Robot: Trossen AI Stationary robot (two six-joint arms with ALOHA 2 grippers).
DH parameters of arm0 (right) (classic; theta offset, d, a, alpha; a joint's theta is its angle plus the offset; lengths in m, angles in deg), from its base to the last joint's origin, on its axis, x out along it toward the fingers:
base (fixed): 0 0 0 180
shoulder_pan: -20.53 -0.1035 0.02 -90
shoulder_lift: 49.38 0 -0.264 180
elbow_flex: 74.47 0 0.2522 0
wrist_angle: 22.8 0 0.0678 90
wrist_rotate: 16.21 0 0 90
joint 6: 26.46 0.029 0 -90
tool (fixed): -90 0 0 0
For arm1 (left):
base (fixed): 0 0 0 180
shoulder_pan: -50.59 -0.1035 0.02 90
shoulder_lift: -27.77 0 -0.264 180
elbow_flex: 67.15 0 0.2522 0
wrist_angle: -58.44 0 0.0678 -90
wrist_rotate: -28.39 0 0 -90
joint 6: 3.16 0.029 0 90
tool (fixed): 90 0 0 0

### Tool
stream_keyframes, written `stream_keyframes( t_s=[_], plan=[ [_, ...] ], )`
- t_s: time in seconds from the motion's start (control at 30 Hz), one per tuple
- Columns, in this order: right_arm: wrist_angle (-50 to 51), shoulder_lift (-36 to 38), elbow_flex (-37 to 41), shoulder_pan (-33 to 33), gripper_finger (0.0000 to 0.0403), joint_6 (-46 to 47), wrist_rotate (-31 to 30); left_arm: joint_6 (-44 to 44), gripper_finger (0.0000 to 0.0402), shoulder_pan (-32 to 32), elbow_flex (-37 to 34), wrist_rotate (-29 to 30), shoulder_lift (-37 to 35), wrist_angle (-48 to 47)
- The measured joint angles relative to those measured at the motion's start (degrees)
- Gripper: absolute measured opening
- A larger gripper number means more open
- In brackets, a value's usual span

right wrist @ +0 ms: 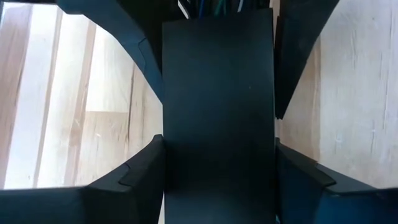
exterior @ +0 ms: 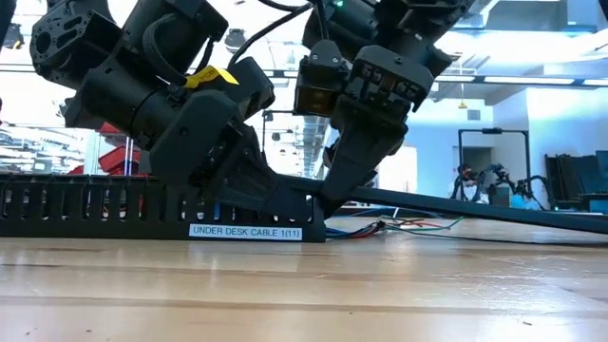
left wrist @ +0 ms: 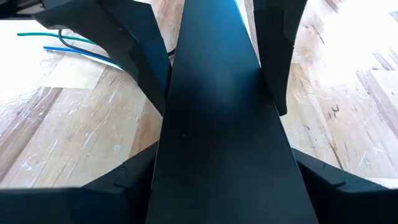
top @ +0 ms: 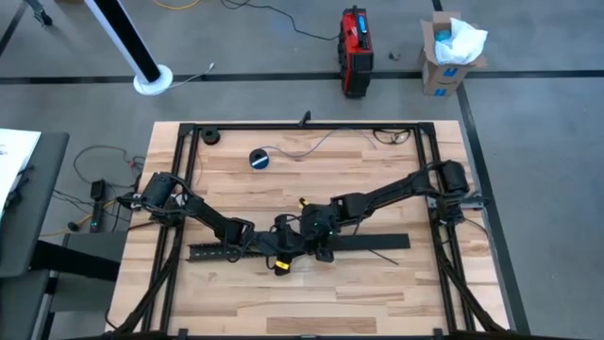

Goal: Ziptie cables
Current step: Close the black cable duct with the black cable duct cover

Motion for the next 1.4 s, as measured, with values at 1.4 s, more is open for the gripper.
stream_keyframes(
  t_s=[1.4],
  plan=[
    [7.8,-0.2,-4.1,0.1,0.0338,-1.8,-0.7,0.9,0.0244,-0.5,0.2,-1.7,0.0,0.0]
  ],
)
